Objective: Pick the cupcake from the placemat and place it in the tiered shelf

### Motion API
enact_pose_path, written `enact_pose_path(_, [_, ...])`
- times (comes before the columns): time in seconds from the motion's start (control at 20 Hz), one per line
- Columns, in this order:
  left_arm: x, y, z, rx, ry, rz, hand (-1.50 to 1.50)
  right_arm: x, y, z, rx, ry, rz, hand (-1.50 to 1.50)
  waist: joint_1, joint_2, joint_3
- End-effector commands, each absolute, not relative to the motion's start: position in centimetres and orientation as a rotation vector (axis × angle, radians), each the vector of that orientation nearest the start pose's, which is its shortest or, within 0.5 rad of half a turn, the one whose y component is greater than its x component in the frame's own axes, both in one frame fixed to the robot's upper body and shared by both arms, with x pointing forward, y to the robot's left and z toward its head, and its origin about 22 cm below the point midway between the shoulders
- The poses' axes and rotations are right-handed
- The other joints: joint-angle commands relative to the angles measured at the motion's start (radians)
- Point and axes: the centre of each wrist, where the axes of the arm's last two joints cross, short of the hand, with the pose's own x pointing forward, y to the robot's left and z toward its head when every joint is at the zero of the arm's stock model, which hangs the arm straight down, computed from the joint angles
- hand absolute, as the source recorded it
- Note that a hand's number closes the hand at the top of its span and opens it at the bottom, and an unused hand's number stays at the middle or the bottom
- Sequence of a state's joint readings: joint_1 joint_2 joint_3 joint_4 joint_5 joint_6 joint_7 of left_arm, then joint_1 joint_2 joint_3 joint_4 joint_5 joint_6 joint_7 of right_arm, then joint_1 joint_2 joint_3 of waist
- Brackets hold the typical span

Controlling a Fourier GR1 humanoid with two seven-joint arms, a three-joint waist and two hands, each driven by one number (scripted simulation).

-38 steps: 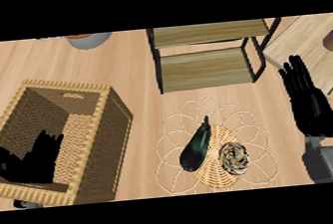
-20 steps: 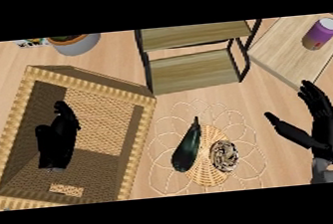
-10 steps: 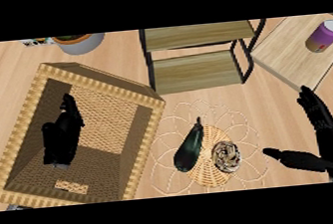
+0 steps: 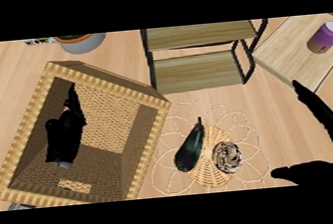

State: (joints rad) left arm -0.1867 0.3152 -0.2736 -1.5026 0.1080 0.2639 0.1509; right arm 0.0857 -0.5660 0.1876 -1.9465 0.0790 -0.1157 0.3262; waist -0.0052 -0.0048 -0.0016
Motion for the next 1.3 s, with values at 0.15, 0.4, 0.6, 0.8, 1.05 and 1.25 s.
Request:
enact_pose_path(0.15, [27.5,21.3,1.7,0.128,-1.56,-0.255,0.0,19.4,-24.7,14.1,-0.555,-1.22,0.858,-1.5,0.006,0.007,-0.005])
enact_pose_path(0.4, [27.5,22.2,2.6,0.113,-1.566,-0.277,0.0,18.6,-20.7,16.7,-0.594,-1.151,0.893,-1.5,0.014,0.004,-0.002])
enact_pose_path(0.6, [28.3,21.1,1.6,0.111,-1.566,-0.264,0.0,17.5,-19.3,15.6,-0.581,-1.166,0.878,-1.5,0.002,0.005,0.001])
enact_pose_path(0.8, [28.3,21.6,0.8,0.104,-1.57,-0.259,0.0,18.0,-17.2,15.7,-0.614,-1.169,0.887,-1.5,0.004,0.006,0.001])
enact_pose_path(1.05, [27.1,23.0,3.4,0.109,-1.568,-0.256,0.0,17.3,-17.0,14.7,-0.651,-1.167,0.864,-1.5,0.006,0.003,0.001])
enact_pose_path(1.25, [27.5,23.6,1.4,0.103,-1.555,-0.267,0.0,17.3,-15.0,15.0,-0.656,-1.155,0.845,-1.5,0.005,0.004,0.001])
